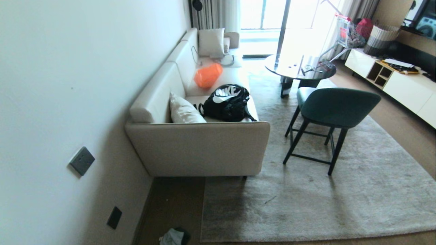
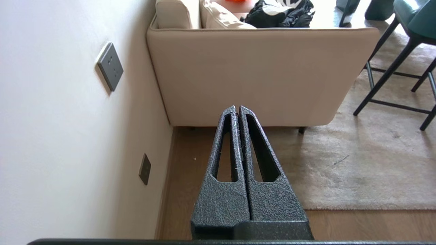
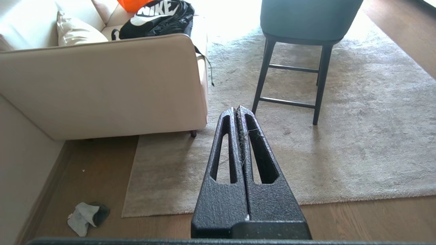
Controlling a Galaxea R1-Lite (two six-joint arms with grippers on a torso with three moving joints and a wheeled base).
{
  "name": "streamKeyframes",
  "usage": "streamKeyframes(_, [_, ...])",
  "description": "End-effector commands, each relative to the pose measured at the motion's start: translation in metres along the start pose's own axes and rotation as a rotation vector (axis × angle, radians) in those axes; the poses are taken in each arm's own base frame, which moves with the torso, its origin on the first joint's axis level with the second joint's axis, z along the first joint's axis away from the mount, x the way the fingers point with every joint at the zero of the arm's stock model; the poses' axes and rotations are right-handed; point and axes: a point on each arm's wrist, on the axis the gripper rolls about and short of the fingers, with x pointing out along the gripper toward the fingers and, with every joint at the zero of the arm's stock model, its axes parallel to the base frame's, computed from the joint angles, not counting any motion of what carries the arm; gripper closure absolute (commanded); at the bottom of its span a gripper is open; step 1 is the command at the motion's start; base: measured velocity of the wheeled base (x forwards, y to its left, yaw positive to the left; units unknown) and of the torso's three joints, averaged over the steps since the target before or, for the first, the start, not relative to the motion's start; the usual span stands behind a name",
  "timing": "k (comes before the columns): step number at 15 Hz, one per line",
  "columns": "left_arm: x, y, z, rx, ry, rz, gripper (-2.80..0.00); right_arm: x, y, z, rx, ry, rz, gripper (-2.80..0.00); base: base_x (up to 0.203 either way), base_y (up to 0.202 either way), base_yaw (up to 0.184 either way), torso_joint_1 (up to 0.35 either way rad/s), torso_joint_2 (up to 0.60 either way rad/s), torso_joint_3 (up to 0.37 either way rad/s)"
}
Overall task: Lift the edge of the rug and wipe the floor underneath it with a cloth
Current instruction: Pick up the rag
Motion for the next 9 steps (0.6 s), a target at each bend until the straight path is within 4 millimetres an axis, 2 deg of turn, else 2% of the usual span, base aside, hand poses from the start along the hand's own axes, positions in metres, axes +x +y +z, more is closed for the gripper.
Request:
streamKeyframes(1, [0.0000, 0.0000, 0.0000, 0.000, 0.000, 0.000, 0.00, 0.0000, 0.0000, 0.0000, 0.000, 0.000, 0.000, 0.00, 0.000, 0.000, 0.000, -0.119, 0.34, 0.195])
streamKeyframes(9, [0.0000, 0.0000, 0.0000, 0.000, 0.000, 0.000, 0.00, 0.0000, -0.0001, 0.0000, 0.002, 0.000, -0.002, 0.00, 0.000, 0.000, 0.000, -0.148, 0.38, 0.236])
